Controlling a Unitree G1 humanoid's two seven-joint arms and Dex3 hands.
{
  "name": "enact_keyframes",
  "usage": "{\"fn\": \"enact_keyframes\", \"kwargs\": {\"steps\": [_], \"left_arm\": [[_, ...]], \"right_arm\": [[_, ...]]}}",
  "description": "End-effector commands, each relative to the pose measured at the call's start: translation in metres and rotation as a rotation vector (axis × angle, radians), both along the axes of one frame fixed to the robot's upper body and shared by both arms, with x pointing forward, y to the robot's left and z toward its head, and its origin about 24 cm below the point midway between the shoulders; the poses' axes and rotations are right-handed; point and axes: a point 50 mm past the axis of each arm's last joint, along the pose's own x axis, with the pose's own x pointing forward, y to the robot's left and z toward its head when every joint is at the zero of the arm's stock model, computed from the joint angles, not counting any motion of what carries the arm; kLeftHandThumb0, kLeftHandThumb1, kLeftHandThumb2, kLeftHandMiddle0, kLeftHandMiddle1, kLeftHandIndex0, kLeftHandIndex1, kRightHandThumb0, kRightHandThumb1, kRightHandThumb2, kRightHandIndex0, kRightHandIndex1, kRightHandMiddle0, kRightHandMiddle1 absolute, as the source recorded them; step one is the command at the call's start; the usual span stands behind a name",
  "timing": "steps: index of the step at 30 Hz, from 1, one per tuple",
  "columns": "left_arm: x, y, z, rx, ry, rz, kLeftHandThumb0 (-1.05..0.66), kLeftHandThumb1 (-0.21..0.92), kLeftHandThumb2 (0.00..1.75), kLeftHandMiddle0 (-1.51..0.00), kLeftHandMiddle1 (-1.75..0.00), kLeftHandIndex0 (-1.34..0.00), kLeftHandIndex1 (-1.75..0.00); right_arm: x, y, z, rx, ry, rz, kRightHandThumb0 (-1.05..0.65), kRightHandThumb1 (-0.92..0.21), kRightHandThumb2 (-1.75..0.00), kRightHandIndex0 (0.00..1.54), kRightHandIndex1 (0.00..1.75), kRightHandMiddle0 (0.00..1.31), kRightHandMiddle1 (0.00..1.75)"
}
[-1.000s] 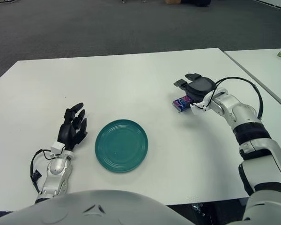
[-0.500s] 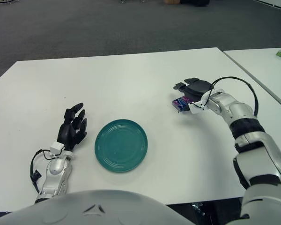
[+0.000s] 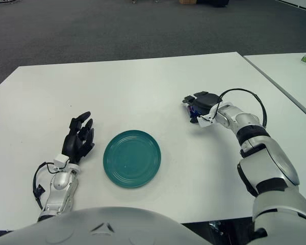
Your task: Put the gum into the plate.
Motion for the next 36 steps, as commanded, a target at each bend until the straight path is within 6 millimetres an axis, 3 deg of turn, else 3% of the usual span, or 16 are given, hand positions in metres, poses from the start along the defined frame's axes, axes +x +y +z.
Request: {"fn": "enact_keyframes", "kwargs": {"steps": [1, 12, 18, 25, 26, 28, 33, 36], "left_arm": [[-0.012, 0.007, -0.015, 0.009, 0.087, 0.005, -0.84, 0.92, 0.60, -0.37, -0.01, 0.00, -0.84], [-0.011, 0.010, -0.015, 0.009, 0.089, -0.006, -0.85, 0.92, 0.64, -0.37, -0.01, 0.00, -0.88], [-0.010, 0.011, -0.015, 0.009, 0.090, -0.007, -0.85, 0.92, 0.64, -0.37, -0.01, 0.00, -0.88], [-0.010, 0.012, -0.015, 0.000, 0.091, -0.004, -0.85, 0.92, 0.64, -0.38, -0.01, 0.00, -0.88], [-0.010, 0.013, -0.014, -0.002, 0.090, -0.004, -0.85, 0.92, 0.64, -0.38, -0.01, 0.00, -0.87], [-0.010, 0.014, -0.014, -0.005, 0.087, -0.001, -0.85, 0.92, 0.64, -0.38, -0.01, 0.00, -0.87], [-0.011, 0.016, -0.015, -0.003, 0.088, 0.007, -0.84, 0.92, 0.64, -0.38, -0.01, 0.00, -0.87], [-0.010, 0.017, -0.015, -0.002, 0.090, 0.010, -0.84, 0.92, 0.64, -0.38, -0.01, 0.00, -0.88]], "right_arm": [[-0.003, 0.005, -0.005, 0.021, 0.040, 0.017, -0.74, -0.92, -0.35, 0.29, 0.06, 0.00, 0.62], [-0.010, 0.004, -0.015, 0.070, 0.082, -0.019, -0.74, -0.92, -0.40, 0.33, 0.06, 0.00, 0.62], [-0.013, 0.002, -0.021, 0.077, 0.083, -0.038, -0.73, -0.92, -0.43, 0.35, 0.06, 0.00, 0.72], [-0.014, 0.000, -0.024, 0.118, 0.055, -0.073, -0.72, -0.92, -0.48, 0.45, 0.10, 0.03, 1.36], [-0.015, 0.000, -0.025, 0.130, 0.048, -0.079, -0.65, -0.91, -0.50, 0.46, 0.15, 0.07, 1.44], [-0.016, -0.001, -0.026, 0.149, 0.037, -0.092, -0.48, -0.87, -0.57, 0.41, 0.49, 0.17, 1.62], [-0.016, -0.003, -0.026, 0.204, 0.006, -0.138, -0.39, -0.80, -0.67, 0.33, 1.07, 0.26, 1.72], [-0.016, -0.003, -0.027, 0.229, -0.005, -0.165, -0.38, -0.78, -0.71, 0.31, 1.31, 0.28, 1.74]]}}
